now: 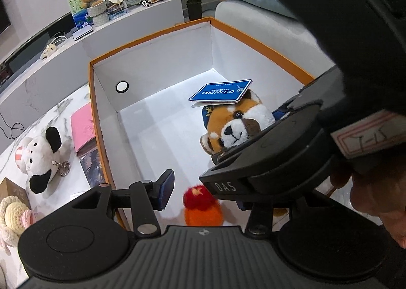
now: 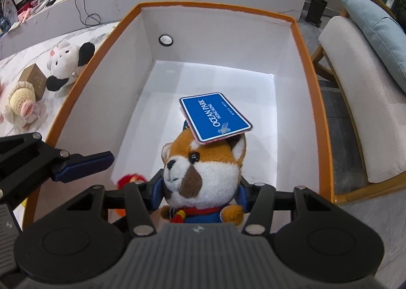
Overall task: Organize objects
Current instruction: 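Open the left tool to drop the ball into the box while the right tool lowers the plush inside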
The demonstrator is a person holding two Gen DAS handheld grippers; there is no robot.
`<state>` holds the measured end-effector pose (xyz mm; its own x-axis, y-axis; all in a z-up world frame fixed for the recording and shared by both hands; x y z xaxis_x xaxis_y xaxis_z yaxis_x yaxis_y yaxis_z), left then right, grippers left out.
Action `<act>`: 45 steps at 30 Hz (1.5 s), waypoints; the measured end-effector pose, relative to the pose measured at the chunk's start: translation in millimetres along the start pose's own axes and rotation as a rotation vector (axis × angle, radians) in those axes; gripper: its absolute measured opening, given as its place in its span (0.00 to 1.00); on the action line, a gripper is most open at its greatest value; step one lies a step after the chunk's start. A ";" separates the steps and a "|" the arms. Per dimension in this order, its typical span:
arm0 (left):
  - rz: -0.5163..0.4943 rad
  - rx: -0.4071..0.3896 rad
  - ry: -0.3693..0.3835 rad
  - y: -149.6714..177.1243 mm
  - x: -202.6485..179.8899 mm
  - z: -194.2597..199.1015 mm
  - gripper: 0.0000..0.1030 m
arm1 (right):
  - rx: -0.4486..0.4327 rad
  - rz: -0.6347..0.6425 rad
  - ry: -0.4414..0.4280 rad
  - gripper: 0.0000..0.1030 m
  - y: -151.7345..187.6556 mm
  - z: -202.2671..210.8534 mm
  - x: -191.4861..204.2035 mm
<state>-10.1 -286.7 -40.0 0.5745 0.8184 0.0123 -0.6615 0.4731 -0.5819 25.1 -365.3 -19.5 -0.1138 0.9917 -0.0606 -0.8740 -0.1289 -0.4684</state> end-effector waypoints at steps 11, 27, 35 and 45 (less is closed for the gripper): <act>-0.083 0.021 -0.096 1.5 -11.7 -11.9 0.58 | 0.049 0.009 -0.019 0.56 -2.2 -16.7 3.5; -0.126 0.109 -0.148 -8.1 -18.5 -31.4 0.74 | 0.167 -0.037 -0.054 0.57 -3.1 -33.1 -10.1; -0.119 0.098 -0.157 -9.6 -18.2 -34.2 0.74 | 0.170 -0.051 -0.008 0.68 -2.2 -30.6 -16.2; -0.079 0.017 -0.145 -14.3 -8.3 -20.2 0.88 | 0.072 -0.100 -0.034 0.78 -12.4 -8.8 -23.6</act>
<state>4.4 -306.9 -48.2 0.5500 0.8166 0.1754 -0.6259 0.5420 -0.5608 42.8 -387.1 -20.1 -0.0389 0.9991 0.0139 -0.9132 -0.0299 -0.4064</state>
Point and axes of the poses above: each gripper's, at about its wrist camera, not at the fingertips, and z roughly against the way its jaws point, x to its left, y to its underside, the point moved 3 cm from there along -z, roughly the way its jaws point, and after that the axes turned 9 degrees about z, right-handed, at the moved point
